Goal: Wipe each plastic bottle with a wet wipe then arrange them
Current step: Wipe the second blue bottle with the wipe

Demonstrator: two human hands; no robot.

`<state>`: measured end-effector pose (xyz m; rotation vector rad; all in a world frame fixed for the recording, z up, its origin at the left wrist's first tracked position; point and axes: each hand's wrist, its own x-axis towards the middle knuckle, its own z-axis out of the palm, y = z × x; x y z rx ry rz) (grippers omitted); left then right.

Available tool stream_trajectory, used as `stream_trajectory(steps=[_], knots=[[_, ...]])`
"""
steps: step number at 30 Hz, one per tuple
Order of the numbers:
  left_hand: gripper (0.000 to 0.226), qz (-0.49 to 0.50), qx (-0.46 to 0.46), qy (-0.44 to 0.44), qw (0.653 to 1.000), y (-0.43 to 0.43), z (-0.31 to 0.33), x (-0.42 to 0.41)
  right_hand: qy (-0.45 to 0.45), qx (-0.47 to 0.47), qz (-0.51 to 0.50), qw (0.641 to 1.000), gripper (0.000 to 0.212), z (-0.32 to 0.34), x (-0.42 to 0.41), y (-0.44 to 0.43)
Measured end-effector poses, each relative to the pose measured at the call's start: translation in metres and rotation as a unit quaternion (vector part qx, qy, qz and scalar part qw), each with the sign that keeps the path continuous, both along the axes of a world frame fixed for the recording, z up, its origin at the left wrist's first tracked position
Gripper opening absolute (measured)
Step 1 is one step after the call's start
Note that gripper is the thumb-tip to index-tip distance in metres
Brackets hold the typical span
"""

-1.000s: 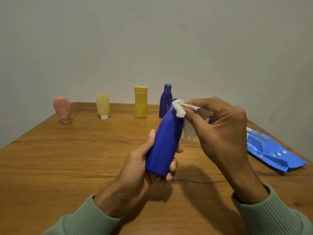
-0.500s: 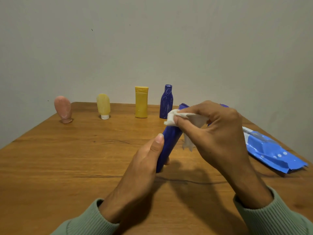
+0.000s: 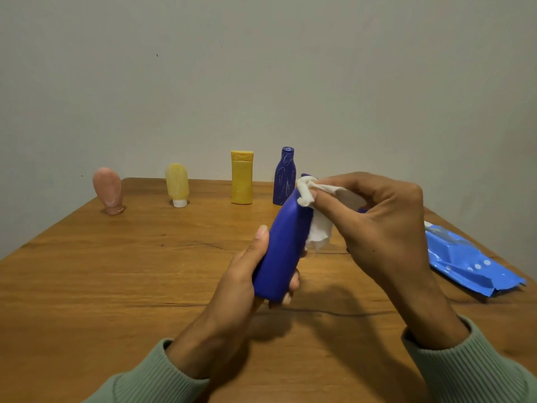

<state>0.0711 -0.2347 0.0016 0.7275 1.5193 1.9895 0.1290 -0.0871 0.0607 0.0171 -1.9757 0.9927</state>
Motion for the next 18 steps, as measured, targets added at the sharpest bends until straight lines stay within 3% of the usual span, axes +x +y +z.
stream_trajectory(steps=[5, 13, 18], knots=[[0.057, -0.02, 0.07, -0.105, 0.992, 0.0028, 0.0054, 0.0007, -0.085, -0.018, 0.119, 0.989, 0.014, 0.0043, 0.0029, 0.0038], [0.056, -0.094, 0.091, -0.122, 0.984, 0.0005, 0.0033, -0.0036, 0.014, -0.069, 0.027, 0.997, 0.012, 0.0038, 0.001, 0.0027], [0.054, -0.08, 0.084, -0.151, 0.982, -0.0018, 0.0054, -0.0015, -0.113, 0.007, 0.118, 0.987, 0.018, 0.0076, 0.0067, 0.0008]])
